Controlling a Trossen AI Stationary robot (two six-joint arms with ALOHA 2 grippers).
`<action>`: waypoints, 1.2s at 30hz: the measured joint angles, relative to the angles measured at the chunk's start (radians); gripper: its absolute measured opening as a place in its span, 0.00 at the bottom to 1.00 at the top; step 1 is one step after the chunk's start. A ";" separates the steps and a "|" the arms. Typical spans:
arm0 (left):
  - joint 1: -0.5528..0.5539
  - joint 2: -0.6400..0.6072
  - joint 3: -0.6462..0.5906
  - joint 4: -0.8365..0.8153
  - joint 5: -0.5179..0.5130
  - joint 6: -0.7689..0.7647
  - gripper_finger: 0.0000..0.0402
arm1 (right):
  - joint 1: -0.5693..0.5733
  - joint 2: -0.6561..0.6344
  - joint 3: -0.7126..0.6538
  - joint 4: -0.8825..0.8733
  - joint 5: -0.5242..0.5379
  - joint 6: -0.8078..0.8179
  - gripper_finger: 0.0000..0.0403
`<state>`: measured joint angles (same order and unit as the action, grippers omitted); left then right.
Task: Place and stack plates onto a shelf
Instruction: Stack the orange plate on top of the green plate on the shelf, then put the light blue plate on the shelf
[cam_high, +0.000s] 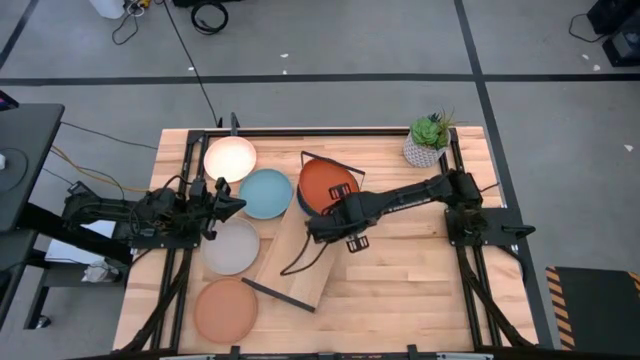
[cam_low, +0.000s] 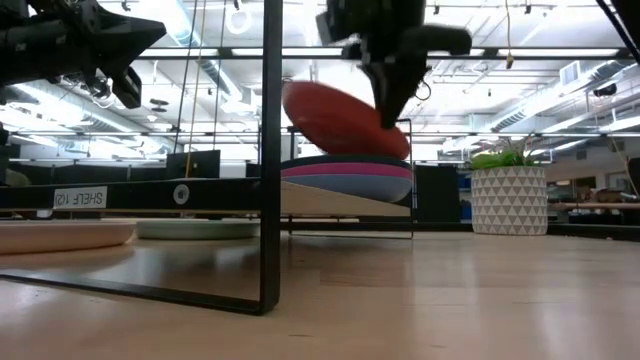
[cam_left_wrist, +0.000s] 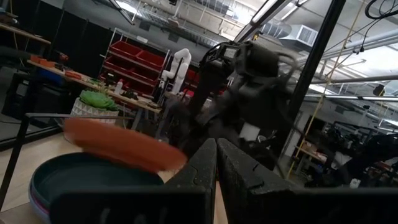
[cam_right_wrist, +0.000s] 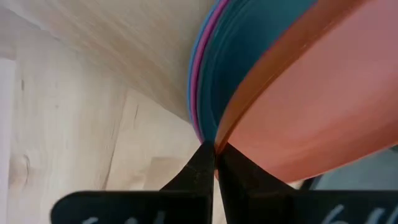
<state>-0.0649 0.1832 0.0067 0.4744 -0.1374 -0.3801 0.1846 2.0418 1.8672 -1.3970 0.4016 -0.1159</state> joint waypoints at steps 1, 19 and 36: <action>0.000 0.000 0.000 0.000 0.000 0.000 0.05 | -0.009 0.000 -0.009 0.002 -0.007 0.001 0.04; 0.000 0.000 0.000 0.000 0.000 0.000 0.05 | -0.008 -0.017 0.041 -0.061 0.017 0.179 0.28; 0.000 0.000 0.000 0.005 0.000 0.000 0.05 | 0.257 -0.458 -0.605 0.539 0.116 0.432 0.27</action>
<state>-0.0647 0.1833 0.0067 0.4793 -0.1371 -0.3805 0.4419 1.5841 1.2618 -0.8575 0.5177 0.3158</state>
